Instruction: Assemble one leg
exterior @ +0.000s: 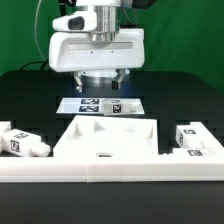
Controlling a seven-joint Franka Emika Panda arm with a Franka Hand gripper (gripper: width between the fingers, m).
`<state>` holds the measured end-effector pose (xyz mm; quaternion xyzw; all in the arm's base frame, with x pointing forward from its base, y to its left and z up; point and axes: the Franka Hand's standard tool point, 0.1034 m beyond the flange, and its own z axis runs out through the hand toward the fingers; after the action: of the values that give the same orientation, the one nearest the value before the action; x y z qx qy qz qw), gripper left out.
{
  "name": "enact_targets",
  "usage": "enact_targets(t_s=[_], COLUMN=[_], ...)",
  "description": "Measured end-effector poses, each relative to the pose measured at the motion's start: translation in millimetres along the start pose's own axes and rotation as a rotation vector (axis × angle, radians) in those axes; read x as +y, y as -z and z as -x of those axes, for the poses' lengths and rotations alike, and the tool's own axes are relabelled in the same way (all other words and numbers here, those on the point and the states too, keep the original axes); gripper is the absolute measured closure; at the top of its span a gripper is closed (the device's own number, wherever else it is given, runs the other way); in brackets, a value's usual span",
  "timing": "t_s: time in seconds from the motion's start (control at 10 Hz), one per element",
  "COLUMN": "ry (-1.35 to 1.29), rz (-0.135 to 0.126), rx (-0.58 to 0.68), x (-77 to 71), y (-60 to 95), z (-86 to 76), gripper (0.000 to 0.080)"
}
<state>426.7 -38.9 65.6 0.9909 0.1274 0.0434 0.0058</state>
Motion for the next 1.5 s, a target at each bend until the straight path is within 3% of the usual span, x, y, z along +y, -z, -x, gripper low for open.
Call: enact_targets(t_s=[0.2,0.7,1.1,1.5], ry=[-0.288,-0.588,-1.098,-1.316], rz=[-0.006,-0.02,-0.069,-0.075], rx=[-0.001,0.002,-0.041,-0.05], x=[11.5,4.9,6.8,2.9], y=[-2.2,-2.2,-9.6,-10.3], z=[10.1,7.8,22.8,22.6], gripper=[0.015,0.015,0.015,0.015])
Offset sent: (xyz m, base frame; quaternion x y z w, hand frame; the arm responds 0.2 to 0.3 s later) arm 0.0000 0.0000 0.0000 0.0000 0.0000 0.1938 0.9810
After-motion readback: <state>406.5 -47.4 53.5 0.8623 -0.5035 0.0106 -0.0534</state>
